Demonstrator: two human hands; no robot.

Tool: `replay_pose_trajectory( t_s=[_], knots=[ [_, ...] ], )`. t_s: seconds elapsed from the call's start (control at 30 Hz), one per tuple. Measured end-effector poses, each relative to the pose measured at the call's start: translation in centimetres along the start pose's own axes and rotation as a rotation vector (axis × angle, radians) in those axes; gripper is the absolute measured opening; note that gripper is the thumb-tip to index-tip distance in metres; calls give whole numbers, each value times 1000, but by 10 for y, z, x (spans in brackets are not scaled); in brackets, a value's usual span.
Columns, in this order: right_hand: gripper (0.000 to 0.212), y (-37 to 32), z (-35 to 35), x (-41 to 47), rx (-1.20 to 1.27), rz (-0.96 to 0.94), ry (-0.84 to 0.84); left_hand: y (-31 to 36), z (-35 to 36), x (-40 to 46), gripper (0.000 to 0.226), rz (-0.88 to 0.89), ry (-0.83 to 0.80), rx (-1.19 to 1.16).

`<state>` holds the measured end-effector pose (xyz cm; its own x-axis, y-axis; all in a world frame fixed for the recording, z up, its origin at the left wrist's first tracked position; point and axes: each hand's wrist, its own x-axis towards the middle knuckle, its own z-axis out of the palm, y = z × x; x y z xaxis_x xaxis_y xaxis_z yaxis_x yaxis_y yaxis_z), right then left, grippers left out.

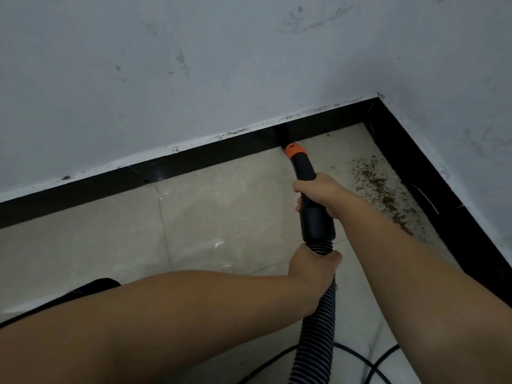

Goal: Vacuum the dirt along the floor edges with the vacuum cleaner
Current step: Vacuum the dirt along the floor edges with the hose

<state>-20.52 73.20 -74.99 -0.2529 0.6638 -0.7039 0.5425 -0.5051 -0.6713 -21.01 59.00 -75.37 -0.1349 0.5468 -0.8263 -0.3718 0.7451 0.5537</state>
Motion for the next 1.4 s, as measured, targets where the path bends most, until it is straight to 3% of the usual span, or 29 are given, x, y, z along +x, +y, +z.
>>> replay_pose_trajectory(
  t_s=[0.2, 0.8, 1.13, 1.4],
  knots=[
    [18, 6, -41, 12, 32, -8, 87, 9, 31, 21, 13, -10, -61, 49],
    [24, -8, -123, 45, 63, 40, 288, 61, 87, 62, 18, -77, -243, 123],
    [12, 4, -48, 10, 6, -7, 93, 15, 41, 19, 13, -40, -62, 86],
    [28, -10, 51, -10, 19, 3, -19, 10, -53, -25, 11, -56, -12, 39]
  ],
)
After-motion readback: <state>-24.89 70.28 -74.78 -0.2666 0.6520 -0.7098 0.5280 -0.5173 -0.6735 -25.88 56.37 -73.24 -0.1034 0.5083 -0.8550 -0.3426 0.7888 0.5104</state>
